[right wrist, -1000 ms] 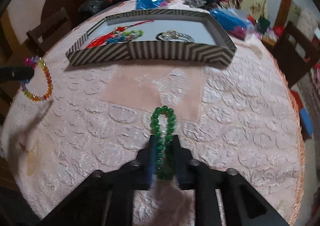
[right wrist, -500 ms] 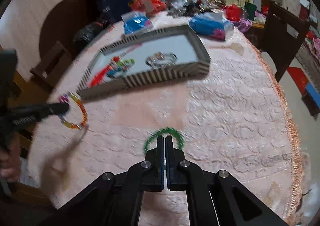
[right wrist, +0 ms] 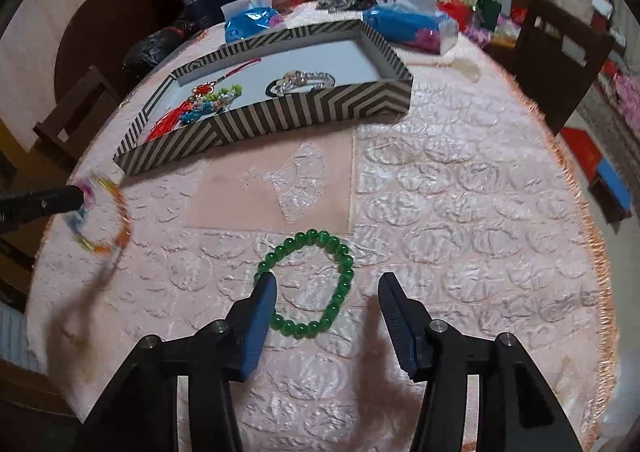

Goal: Organize jewelry

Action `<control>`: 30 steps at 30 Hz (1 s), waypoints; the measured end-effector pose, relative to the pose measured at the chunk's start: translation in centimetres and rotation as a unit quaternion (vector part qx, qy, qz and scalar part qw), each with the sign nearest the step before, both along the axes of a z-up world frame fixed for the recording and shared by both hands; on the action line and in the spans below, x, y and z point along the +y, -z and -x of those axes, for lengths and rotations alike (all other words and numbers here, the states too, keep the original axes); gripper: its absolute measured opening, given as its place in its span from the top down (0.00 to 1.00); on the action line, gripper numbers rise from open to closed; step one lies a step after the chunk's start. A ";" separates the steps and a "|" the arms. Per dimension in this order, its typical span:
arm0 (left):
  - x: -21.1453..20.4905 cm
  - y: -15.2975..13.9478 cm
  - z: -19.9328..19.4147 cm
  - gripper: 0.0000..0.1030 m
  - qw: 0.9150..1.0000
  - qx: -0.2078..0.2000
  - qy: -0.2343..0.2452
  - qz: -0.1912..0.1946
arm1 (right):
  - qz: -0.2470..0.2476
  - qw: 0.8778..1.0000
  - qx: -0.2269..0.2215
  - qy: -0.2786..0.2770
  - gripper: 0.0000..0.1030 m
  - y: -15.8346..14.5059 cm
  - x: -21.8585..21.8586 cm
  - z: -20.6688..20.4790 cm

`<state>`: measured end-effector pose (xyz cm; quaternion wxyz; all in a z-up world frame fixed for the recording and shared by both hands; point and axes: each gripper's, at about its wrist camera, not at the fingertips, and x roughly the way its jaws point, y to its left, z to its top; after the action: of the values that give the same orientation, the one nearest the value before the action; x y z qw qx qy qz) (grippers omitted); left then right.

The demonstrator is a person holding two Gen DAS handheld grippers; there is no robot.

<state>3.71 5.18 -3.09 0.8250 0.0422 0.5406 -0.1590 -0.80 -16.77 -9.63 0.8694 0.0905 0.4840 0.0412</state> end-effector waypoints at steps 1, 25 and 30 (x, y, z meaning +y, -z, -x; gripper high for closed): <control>0.1 0.1 0.0 0.97 1.000 0.001 -0.002 0.000 | 0.007 1.000 -0.003 -0.010 0.50 -0.1 0.5 -0.1; 1.4 6.5 -1.3 0.64 0.998 0.029 0.039 0.044 | 0.030 1.000 0.008 0.005 0.94 0.1 0.7 -0.6; -0.3 7.0 -0.9 0.54 0.998 -0.003 0.071 0.004 | -0.006 1.000 -0.008 0.006 0.94 -1.3 0.6 -0.3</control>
<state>4.56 4.90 -10.04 0.8136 0.0778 0.5331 -0.2185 -0.52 -16.22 -8.30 0.8729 0.0984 0.4763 0.0393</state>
